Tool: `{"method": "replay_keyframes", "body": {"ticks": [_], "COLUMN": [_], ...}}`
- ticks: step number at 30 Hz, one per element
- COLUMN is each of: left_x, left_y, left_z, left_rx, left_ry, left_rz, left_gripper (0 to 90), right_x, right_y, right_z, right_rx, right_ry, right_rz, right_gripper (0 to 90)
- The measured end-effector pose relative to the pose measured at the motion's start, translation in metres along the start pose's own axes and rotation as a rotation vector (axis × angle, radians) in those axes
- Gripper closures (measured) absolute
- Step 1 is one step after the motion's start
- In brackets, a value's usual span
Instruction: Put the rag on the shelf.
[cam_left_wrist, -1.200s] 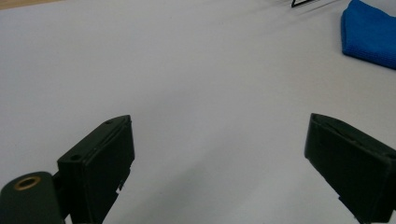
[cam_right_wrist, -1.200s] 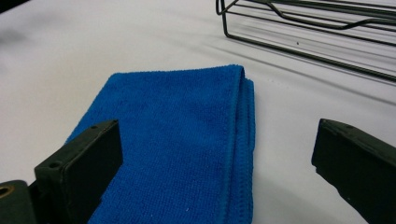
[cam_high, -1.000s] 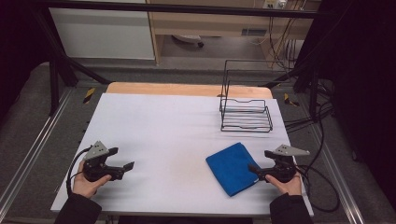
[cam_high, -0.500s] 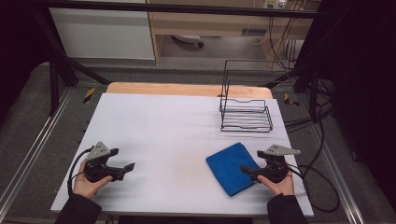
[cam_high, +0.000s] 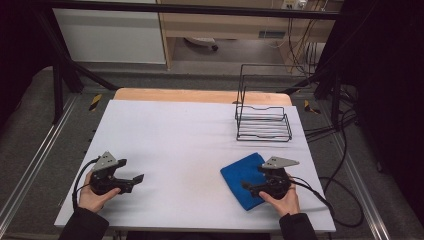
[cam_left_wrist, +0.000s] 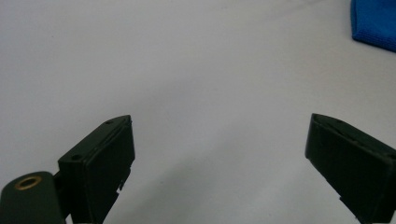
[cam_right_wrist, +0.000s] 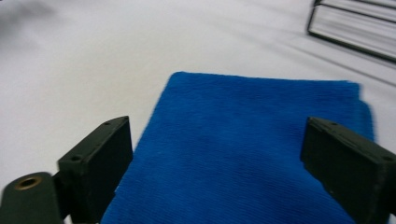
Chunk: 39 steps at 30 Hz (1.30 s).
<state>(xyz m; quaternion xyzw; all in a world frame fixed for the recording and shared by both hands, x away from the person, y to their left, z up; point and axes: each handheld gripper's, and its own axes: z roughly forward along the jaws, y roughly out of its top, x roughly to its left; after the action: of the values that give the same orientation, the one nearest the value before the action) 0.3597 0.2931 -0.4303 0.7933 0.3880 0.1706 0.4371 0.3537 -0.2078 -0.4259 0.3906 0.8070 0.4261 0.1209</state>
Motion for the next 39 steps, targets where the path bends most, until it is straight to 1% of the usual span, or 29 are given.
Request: {"method": "replay_keyframes", "body": {"ticks": [1,2,3,4,5,6,7,8,9,10,11,12,14,15,16,17,19,20,21,25,27,28,30,33,34,35,36,38,39], "left_x": [0.0,0.0,0.0,0.0,0.0,0.0,0.0,0.0,0.0,0.0,0.0,0.0,0.001,0.001,0.001,0.001,0.001,0.0,0.001,0.001,0.001,0.001,0.001,0.001,0.001,0.001,0.001,0.001,0.001], "left_y": [0.0,0.0,0.0,0.0,0.0,0.0,0.0,0.0,0.0,-0.001,-0.001,-0.001,-0.001,-0.001,0.0,0.0,0.001,0.001,0.001,0.0,0.0,0.0,0.0,0.0,0.0,0.0,0.0,0.0,0.0], "left_z": [0.0,0.0,0.0,0.0,0.001,0.001,0.001,0.001,0.001,0.001,0.001,0.001,0.001,0.001,0.001,0.002,0.002,0.002,0.002,0.003,0.003,0.003,0.003,0.003,0.003,0.003,0.003,0.003,0.003], "left_rx": [-0.001,0.001,0.002,0.003,0.003,0.003,0.004,0.008,0.011,0.013,0.013,0.012,0.01,0.008,0.011,0.014,0.01,0.01,0.013,0.017,0.016,0.016,0.016,0.019,0.021,0.021,0.021,0.019,0.019], "left_ry": [-0.001,-0.001,-0.001,-0.002,-0.002,-0.001,0.0,0.0,0.0,0.0,0.0,0.001,0.001,0.0,-0.001,0.002,0.003,0.002,0.002,0.003,0.004,0.004,0.005,0.004,0.005,0.005,0.005,0.005,0.005], "left_rz": [-0.002,0.0,0.001,0.0,0.0,-0.002,-0.003,0.0,0.002,0.002,0.002,0.001,-0.004,-0.006,-0.005,-0.002,-0.005,-0.004,0.0,-0.001,-0.003,-0.002,-0.003,-0.001,0.001,0.001,0.001,0.0,0.0], "left_gripper": [8.3,8.6,8.6,8.6,9.0,9.0,9.1,9.2,9.2,9.2,9.2,9.4,9.9,9.9,10.0,10.0,10.0,10.0,10.1,10.2,10.2,10.3,10.3,10.5,10.5,10.5,10.5,10.6,10.6], "right_x": [0.0,0.006,0.006,0.008,0.013,0.013,0.015,0.019,0.021,0.027,0.027,0.032,0.036,0.036,0.038,0.042,0.045,0.045,0.046,0.046,0.046,0.047,0.047,0.05,0.05,0.054,0.054,0.056,0.054], "right_y": [0.0,0.001,0.001,0.002,0.002,0.002,0.002,0.002,0.002,0.003,0.003,0.004,0.004,0.004,0.005,0.005,0.006,0.006,0.005,0.002,0.002,0.002,0.002,0.003,0.003,0.004,0.004,0.005,0.005], "right_z": [0.0,0.004,0.004,0.007,0.011,0.011,0.013,0.015,0.016,0.02,0.02,0.024,0.028,0.028,0.03,0.033,0.036,0.036,0.039,0.044,0.045,0.045,0.045,0.047,0.047,0.048,0.048,0.049,0.048], "right_rx": [0.0,0.014,0.014,0.017,0.033,0.033,0.038,0.042,0.047,0.05,0.05,0.06,0.064,0.064,0.074,0.089,0.102,0.102,0.114,0.155,0.156,0.158,0.16,0.179,0.179,0.19,0.19,0.198,0.201], "right_ry": [0.0,0.002,0.002,0.01,0.028,0.028,0.029,0.033,0.036,0.043,0.043,0.049,0.053,0.053,0.056,0.051,0.044,0.044,0.034,-0.002,-0.007,-0.021,-0.025,-0.058,-0.058,-0.083,-0.083,-0.098,-0.098], "right_rz": [0.0,-0.016,-0.016,-0.014,-0.019,-0.019,-0.032,-0.037,-0.055,-0.066,-0.066,-0.086,-0.105,-0.105,-0.108,-0.12,-0.131,-0.131,-0.133,-0.146,-0.147,-0.15,-0.151,-0.191,-0.191,-0.212,-0.212,-0.217,-0.205], "right_gripper": [13.0,16.9,16.9,18.0,22.7,22.7,24.3,27.1,30.0,35.3,35.3,41.7,48.1,48.1,50.5,56.2,60.6,60.6,64.1,67.4,68.2,71.4,72.0,75.6,75.6,77.6,77.6,79.8,83.5]}}
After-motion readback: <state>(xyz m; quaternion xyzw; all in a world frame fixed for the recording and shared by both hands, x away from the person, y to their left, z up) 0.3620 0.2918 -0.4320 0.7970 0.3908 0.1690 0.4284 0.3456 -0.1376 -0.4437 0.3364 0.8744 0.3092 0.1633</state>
